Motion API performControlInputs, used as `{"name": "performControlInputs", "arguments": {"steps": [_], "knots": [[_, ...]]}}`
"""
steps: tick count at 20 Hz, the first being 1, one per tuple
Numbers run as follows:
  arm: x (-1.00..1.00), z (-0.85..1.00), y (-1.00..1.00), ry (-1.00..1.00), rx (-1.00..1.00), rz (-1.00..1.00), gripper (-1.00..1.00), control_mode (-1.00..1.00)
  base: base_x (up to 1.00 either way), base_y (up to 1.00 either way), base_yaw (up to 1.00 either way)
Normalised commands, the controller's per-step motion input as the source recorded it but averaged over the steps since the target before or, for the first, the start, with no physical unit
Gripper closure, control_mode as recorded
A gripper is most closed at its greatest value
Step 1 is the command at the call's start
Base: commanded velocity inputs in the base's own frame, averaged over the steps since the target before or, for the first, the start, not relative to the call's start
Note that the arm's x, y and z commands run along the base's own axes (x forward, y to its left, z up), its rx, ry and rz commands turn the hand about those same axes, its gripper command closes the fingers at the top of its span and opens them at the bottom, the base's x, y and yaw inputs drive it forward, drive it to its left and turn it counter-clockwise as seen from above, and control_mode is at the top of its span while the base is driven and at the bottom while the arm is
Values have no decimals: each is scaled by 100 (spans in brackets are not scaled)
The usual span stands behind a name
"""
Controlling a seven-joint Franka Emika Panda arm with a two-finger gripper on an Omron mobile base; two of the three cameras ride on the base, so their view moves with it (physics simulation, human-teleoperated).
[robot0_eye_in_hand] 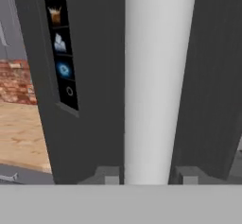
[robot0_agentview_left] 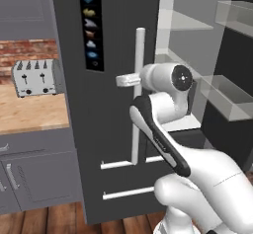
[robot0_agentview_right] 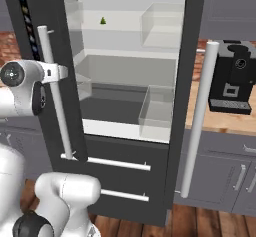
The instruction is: There is a bowl on the dining counter. Grab a lemon wedge from the fridge and place it in the bowl. Then get the liquor bottle and glass cup from the cabinet and place them next to the bowl.
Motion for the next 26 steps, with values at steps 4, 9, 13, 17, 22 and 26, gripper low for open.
{"name": "performControlInputs", "arguments": {"steps": [4,9,13,17,22,26], "knots": [[-100,-4,100,-8,-2,10,100,-100,0,0,0],[-99,0,100,-4,-3,7,100,-100,0,0,0],[-81,0,100,0,-1,6,-100,-100,0,0,0],[-77,16,47,0,8,5,-100,-100,0,0,0],[-85,44,-50,2,33,0,-100,-100,0,0,0],[-23,21,-96,23,36,0,-100,-100,0,0,0]]}}
